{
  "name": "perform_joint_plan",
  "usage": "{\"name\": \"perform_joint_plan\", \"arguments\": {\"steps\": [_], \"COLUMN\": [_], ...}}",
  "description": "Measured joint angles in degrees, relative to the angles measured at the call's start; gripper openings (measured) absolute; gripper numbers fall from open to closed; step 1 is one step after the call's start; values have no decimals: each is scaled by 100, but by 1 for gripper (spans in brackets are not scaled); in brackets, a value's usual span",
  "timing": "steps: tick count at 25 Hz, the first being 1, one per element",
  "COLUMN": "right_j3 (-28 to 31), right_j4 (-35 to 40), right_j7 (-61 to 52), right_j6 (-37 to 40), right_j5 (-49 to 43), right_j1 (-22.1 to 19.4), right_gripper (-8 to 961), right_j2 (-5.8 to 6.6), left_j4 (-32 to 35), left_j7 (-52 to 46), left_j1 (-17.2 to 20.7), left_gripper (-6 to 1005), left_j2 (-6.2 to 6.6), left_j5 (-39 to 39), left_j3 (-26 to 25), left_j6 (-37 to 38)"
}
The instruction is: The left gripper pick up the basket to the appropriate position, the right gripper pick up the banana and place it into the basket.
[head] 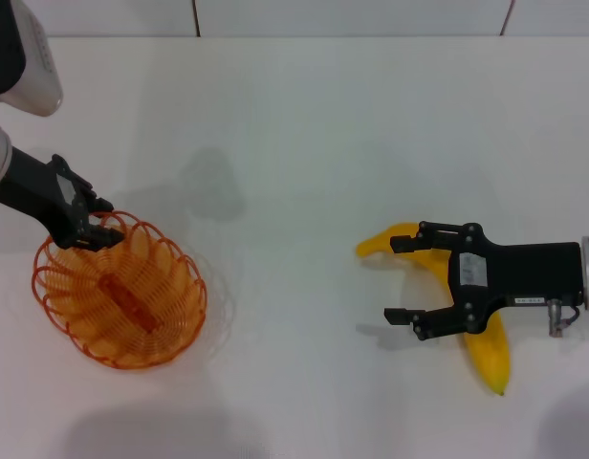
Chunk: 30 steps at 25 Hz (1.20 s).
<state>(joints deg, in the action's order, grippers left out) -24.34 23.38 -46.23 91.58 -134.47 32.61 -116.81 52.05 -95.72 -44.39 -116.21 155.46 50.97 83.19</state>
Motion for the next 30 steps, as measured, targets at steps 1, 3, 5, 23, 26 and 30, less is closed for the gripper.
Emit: {"name": "perform_joint_plan", "arguments": {"steps": [1,3,5,23,26,30], "right_j3": [0,0,0,0,0,0], "right_j4": [0,0,0,-9,-9,-9], "right_j7": [0,0,0,0,0,0], "right_j6": [0,0,0,-88,-89,-89], "right_j5": [0,0,0,0,0,0], "right_j1": [0,0,0,-8,-35,-71], "right_gripper": [892,892,892,892,892,892], "right_j2": [0,0,0,0,0,7], "left_j4": [0,-2,-3,20,91,443], "left_j7": [-4,-16,-21,-98,-98,-100], "left_j1": [0,-3,-6,-15,-8,106], "left_gripper": [449,392,335,92,84,63], "left_j2": [0,0,0,-2,0,-6], "left_j5": [1,2,3,10,-30,-204], "left_j3": [0,8,28,69,68,57], "left_j6": [-3,-11,-13,-19,8,238]}}
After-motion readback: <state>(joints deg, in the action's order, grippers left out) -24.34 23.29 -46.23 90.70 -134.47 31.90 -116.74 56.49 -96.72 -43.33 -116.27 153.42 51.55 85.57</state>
